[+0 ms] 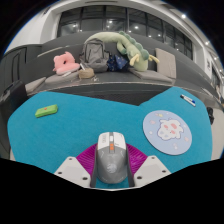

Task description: Arrange mouse

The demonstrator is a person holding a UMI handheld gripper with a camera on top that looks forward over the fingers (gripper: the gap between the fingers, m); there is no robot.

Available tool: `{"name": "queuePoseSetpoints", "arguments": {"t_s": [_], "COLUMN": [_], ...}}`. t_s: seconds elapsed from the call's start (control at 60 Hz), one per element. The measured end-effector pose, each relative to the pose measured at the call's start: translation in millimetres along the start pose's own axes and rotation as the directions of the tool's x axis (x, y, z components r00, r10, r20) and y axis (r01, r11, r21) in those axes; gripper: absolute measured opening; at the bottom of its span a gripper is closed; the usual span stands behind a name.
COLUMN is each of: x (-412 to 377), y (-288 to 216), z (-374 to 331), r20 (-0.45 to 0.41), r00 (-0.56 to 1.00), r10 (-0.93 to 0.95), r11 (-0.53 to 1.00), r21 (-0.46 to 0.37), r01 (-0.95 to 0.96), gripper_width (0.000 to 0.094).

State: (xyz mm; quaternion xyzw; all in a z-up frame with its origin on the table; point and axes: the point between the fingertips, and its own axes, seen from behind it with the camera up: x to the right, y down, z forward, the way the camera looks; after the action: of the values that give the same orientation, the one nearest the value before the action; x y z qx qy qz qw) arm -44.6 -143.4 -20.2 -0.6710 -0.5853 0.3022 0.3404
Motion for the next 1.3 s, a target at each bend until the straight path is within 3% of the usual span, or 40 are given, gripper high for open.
{"name": "queuePoseSetpoints", "arguments": {"t_s": [0.1,0.217,0.383,0.567,0.683,0.883,0.967,1.067,1.117,1.167,1.3], "x": [1,-1,20,114,176,212,210,208,208,210,211], "y": [-3,-15,-82,-159,-156,-68,-45,-46,-48,-46,-53], "z": [-3,-18,-53,-56,-20,51,61,58,58,54,11], "r20": [-0.009,0.019,0.071,-0.016,-0.088,-0.103,-0.083,-0.067,-0.062,-0.08,-0.115], "r00": [1.0,1.0,0.997,0.997,0.991,0.989,0.993,0.993,0.994,0.994,0.992], "r10": [-0.016,-0.012,0.033,0.071,0.105,0.105,0.079,0.093,0.091,0.072,0.042], "r11": [1.0,0.999,0.987,0.964,0.971,0.994,0.997,0.995,0.996,0.997,0.997], "r21": [0.016,0.05,0.152,0.257,0.223,0.043,0.005,0.026,0.023,0.02,0.065], "r01": [0.016,0.011,-0.044,-0.065,-0.083,-0.101,-0.079,-0.091,-0.09,-0.071,-0.034], "gripper_width": [0.0362,0.0344,0.0344,0.0353,0.0354,0.0366,0.0419,0.0517,0.0732,0.0878,0.0852]}}
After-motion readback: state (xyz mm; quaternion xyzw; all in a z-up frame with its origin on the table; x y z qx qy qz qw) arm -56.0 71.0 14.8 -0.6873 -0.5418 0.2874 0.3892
